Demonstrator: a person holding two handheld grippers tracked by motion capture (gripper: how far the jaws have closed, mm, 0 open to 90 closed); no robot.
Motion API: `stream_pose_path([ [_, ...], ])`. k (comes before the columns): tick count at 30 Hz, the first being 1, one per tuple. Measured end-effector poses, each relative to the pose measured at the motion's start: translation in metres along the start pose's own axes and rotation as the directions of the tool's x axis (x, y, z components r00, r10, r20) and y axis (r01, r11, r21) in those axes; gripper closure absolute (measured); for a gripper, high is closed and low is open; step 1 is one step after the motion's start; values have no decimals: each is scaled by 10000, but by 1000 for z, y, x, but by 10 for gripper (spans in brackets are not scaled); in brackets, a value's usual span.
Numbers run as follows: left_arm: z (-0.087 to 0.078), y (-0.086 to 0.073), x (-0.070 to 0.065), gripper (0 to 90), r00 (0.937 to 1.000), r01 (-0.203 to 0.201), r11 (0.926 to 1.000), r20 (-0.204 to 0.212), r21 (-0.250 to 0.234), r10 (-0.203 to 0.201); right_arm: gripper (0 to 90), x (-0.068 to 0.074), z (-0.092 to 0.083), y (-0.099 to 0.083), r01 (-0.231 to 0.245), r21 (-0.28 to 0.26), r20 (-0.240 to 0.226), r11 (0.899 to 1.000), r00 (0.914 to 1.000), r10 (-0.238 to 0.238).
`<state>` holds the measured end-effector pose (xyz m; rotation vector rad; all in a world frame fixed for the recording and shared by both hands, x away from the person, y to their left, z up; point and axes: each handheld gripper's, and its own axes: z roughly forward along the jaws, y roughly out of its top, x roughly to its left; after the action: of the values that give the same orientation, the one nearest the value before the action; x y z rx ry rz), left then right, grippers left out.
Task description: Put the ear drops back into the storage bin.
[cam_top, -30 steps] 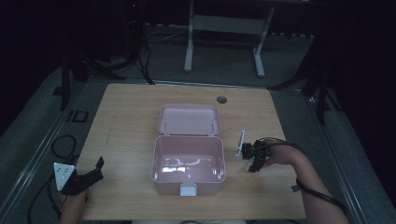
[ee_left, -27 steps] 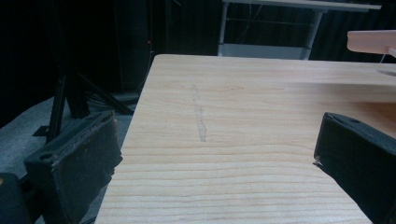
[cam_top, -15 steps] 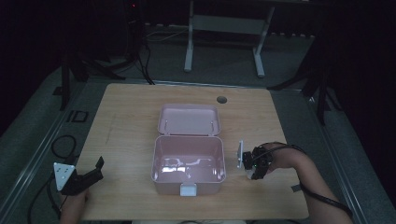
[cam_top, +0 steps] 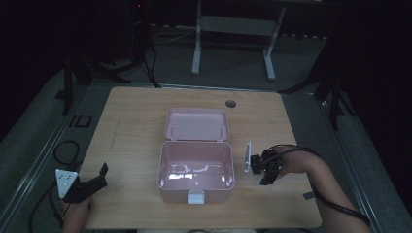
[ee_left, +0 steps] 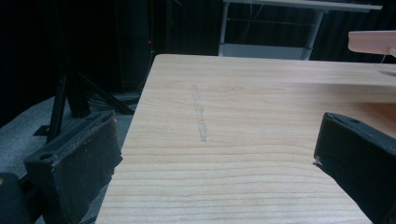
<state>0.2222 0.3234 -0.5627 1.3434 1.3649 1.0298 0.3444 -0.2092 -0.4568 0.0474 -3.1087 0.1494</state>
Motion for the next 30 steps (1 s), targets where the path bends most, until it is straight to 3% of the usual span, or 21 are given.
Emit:
stream_pose_path([
  [30,0,0,0,5,10000,44,10000,-22,-13,-44,597,8,-78,6,-159,56,641,9999,9978,155],
])
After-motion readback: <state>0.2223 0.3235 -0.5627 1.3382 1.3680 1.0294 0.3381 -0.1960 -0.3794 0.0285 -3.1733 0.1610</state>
